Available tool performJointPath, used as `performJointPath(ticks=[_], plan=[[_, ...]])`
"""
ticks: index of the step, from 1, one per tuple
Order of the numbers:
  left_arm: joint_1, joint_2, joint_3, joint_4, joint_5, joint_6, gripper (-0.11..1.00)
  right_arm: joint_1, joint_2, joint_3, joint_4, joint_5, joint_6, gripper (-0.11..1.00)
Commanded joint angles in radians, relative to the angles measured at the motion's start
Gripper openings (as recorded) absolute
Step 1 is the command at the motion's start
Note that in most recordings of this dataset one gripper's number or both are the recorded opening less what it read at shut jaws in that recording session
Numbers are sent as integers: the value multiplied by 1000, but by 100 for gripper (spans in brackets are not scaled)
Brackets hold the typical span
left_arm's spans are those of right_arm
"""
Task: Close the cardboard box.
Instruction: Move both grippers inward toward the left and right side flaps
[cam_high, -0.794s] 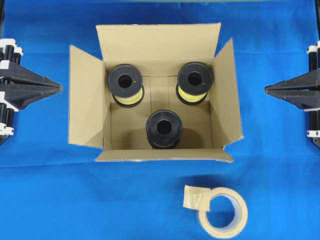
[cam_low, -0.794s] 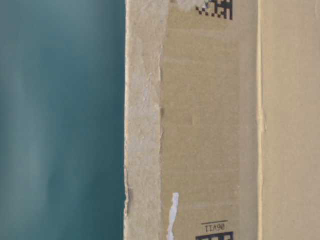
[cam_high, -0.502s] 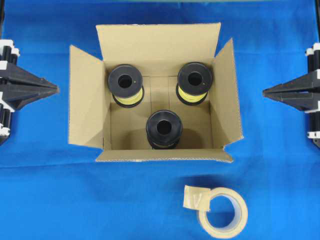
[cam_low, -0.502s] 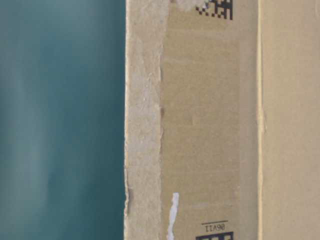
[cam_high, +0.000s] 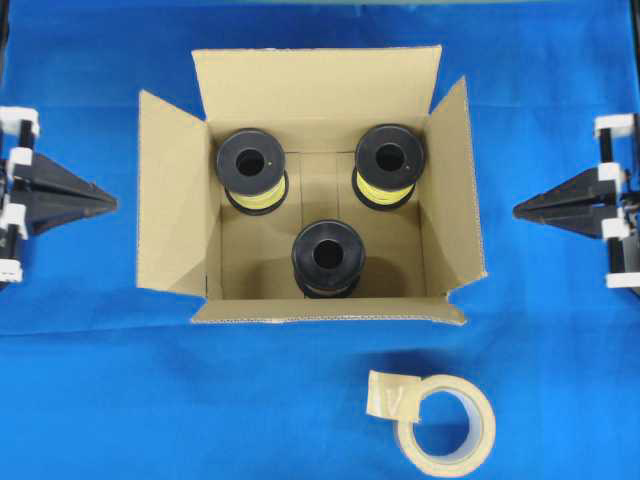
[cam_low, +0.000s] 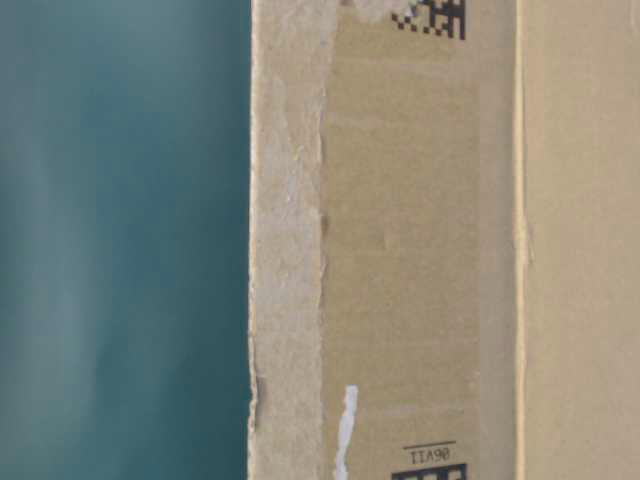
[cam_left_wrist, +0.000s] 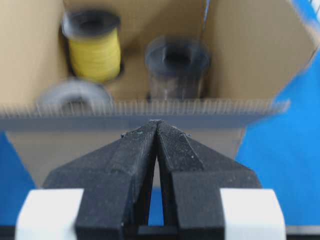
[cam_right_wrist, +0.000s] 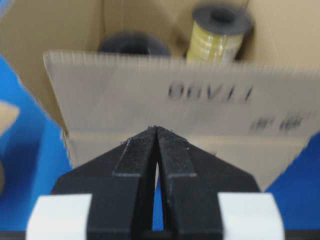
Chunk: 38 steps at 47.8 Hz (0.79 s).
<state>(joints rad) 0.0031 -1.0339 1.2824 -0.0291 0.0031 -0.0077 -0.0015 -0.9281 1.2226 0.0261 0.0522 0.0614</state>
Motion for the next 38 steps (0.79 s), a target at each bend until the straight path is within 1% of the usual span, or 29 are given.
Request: performJointPath(ticks=[1, 13, 24, 30, 38], plan=[[-6, 37, -2, -3, -18, 0, 0, 0, 38, 9, 5, -11, 5, 0], [-32, 117, 17, -3, -78, -2, 0, 0, 160, 38, 15, -61, 6, 0], [-34, 146, 17, -5, -150, -2, 0, 0, 170, 34, 15, -115, 6, 0], [-32, 184, 17, -5, -241, 8, 0, -6, 175, 21, 11, -179, 2, 0], [-15, 314, 6, -5, -439, 15, 0, -31, 215, -8, -3, -288, -11, 0]])
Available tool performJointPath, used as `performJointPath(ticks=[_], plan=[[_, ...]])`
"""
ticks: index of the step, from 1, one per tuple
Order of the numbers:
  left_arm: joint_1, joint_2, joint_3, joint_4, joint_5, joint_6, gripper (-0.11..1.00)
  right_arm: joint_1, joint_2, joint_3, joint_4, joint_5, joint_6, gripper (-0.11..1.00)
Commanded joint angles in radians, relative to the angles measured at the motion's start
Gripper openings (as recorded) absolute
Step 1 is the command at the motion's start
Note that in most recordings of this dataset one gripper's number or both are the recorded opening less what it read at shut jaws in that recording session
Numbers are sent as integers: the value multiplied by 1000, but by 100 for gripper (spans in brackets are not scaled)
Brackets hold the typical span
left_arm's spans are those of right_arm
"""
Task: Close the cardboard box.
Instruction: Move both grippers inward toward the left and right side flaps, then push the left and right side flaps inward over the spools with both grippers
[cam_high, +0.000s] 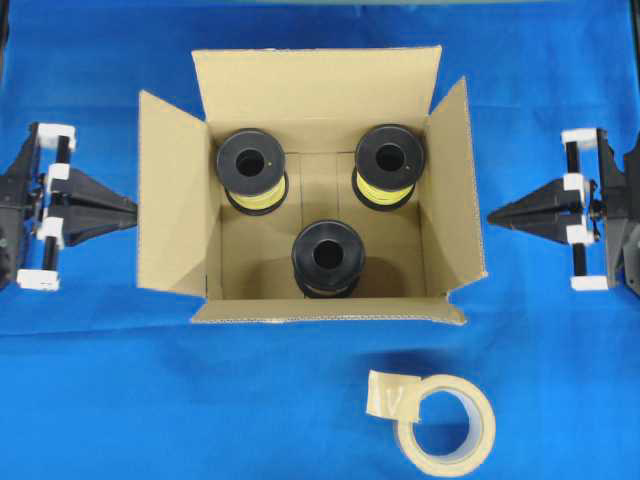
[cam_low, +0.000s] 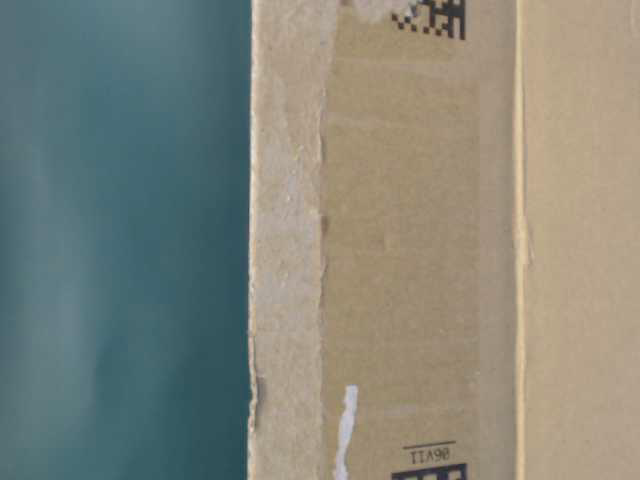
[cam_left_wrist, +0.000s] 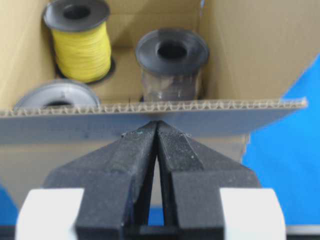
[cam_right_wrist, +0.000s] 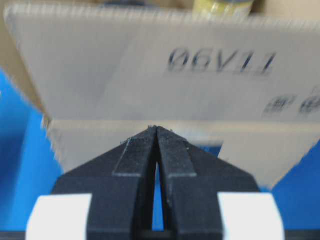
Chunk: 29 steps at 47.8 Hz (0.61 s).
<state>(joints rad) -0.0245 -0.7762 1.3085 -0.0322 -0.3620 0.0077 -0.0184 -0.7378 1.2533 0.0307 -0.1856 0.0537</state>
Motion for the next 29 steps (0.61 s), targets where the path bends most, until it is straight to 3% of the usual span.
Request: performJointPath(ticks=[1, 8, 29], plan=[[15, 75, -25, -2, -94, 0, 0, -15, 31, -41, -9, -58, -3, 0], [28, 215, -91, 0, -173, 3, 0, -21, 84, -81, -17, -89, -5, 0], [38, 509, -359, -2, -160, 54, 0, -23, 339, -213, -15, -227, -5, 0]])
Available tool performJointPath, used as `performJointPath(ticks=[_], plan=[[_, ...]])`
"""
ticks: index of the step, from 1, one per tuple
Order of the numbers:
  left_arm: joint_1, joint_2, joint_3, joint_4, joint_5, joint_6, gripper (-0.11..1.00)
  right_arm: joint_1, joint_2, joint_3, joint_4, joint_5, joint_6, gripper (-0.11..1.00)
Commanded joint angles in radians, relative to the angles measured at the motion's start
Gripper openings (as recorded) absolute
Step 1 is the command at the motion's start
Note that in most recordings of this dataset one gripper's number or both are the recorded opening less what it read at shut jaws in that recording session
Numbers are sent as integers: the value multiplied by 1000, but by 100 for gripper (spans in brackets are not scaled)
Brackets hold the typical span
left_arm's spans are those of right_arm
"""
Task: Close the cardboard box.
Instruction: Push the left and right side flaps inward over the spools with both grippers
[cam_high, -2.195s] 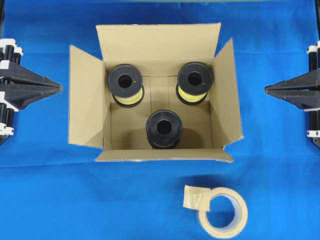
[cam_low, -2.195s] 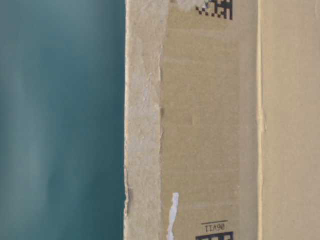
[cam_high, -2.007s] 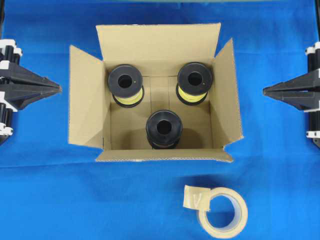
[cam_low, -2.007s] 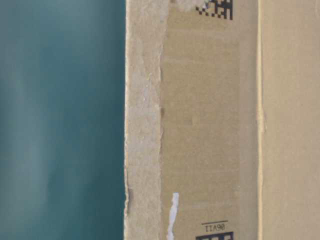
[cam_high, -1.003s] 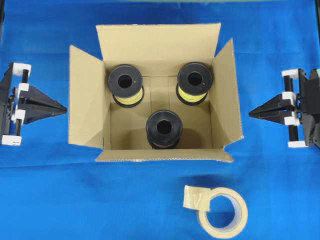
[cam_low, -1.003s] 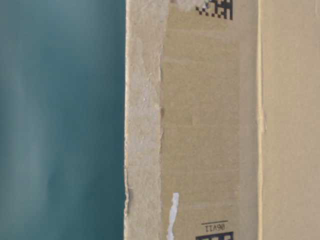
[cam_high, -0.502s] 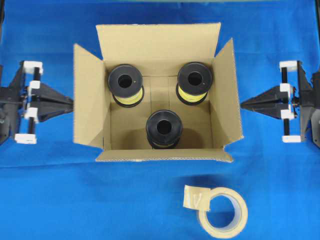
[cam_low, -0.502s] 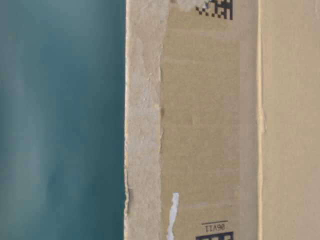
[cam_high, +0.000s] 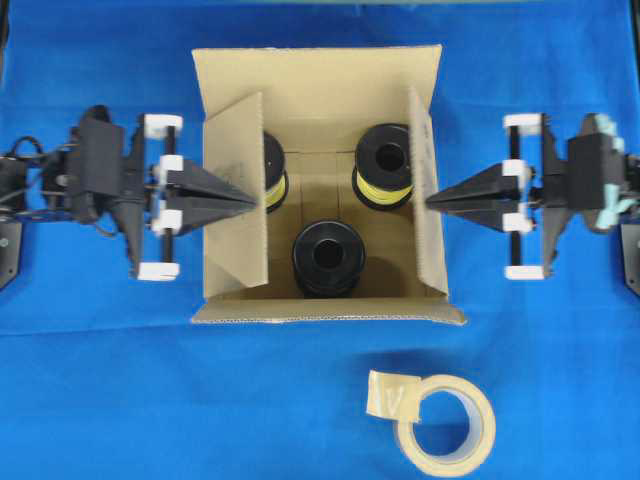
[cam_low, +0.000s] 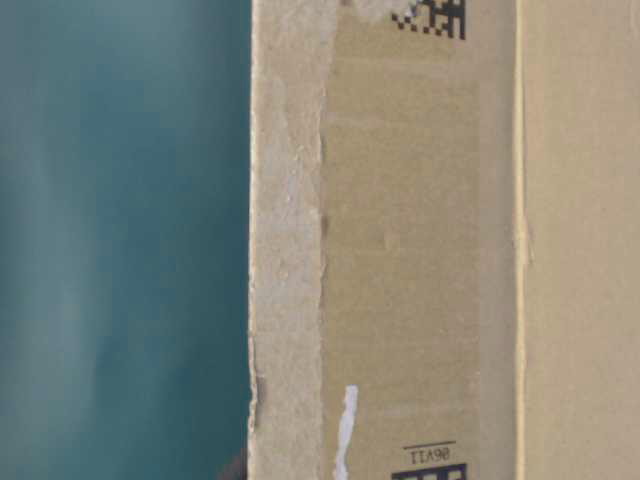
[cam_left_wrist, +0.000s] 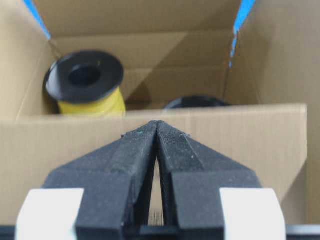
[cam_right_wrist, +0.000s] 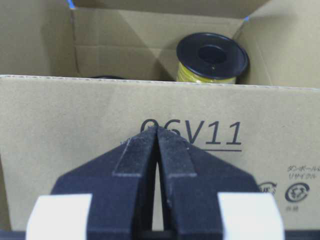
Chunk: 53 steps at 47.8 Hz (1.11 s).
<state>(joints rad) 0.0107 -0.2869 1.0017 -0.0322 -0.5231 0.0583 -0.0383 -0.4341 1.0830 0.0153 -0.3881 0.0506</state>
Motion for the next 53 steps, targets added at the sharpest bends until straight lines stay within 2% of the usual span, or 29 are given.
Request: performJointPath(ticks=[1, 10, 21, 42, 53], plan=[[3, 28, -60, -2, 8, 3, 0, -3, 49, -51, 0, -25, -2, 0], [3, 83, -109, -2, 55, 3, 0, -14, 172, -120, 2, -25, 0, 0], [3, 138, -106, -2, 54, -3, 0, -34, 293, -156, 9, -25, 3, 0], [3, 232, -107, -11, 18, -9, 0, -34, 308, -147, 15, -25, 6, 0], [44, 242, -135, -11, -6, -9, 0, -34, 310, -149, 15, -26, 11, 0]])
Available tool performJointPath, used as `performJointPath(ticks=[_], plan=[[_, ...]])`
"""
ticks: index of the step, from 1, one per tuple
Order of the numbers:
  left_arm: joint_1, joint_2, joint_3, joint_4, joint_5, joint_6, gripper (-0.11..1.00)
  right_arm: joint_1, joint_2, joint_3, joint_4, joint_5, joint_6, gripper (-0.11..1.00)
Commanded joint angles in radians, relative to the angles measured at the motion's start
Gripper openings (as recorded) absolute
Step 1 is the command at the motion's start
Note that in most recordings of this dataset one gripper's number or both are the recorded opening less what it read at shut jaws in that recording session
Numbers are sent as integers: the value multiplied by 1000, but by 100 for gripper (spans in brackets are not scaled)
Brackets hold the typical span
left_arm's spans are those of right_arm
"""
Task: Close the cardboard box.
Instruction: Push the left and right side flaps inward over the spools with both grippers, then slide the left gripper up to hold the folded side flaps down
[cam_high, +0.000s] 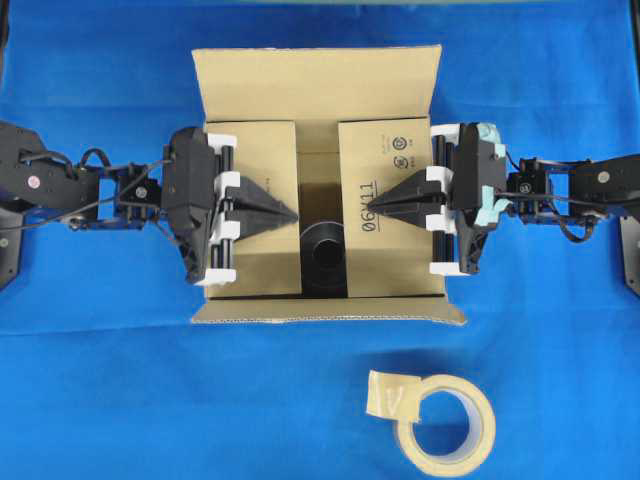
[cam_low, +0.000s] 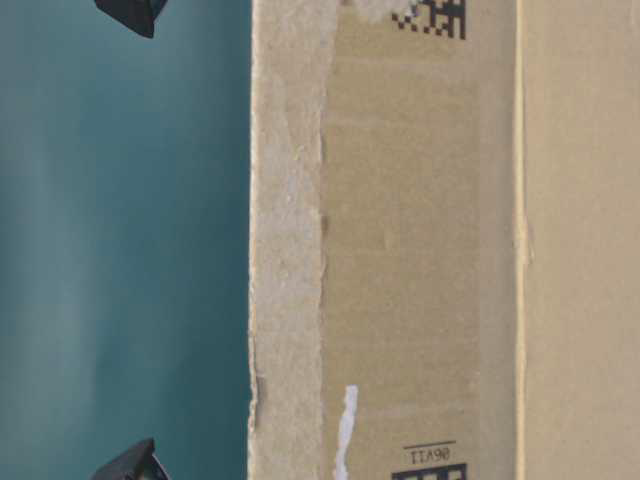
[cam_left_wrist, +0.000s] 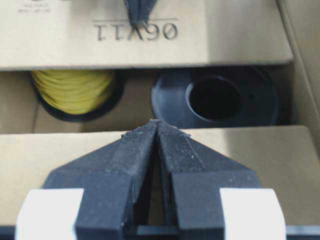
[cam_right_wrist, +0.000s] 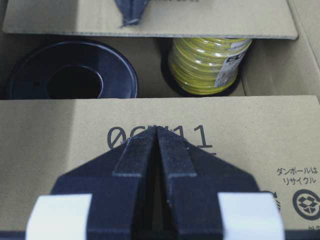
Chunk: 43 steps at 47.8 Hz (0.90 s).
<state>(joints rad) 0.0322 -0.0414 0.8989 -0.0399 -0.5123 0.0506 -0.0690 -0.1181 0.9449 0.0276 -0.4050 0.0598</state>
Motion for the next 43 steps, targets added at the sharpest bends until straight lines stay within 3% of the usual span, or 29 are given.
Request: performJointPath(ticks=[1, 19, 43], plan=[[31, 0, -38, -3, -20, -2, 0, -3, -6, -11, 3, -9, 3, 0], [156, 100, -206, 0, -26, 18, 0, 5, -5, -14, 5, -12, 5, 0], [207, 198, -265, 2, -32, 54, 0, 12, -2, -15, 5, -12, 5, 0]])
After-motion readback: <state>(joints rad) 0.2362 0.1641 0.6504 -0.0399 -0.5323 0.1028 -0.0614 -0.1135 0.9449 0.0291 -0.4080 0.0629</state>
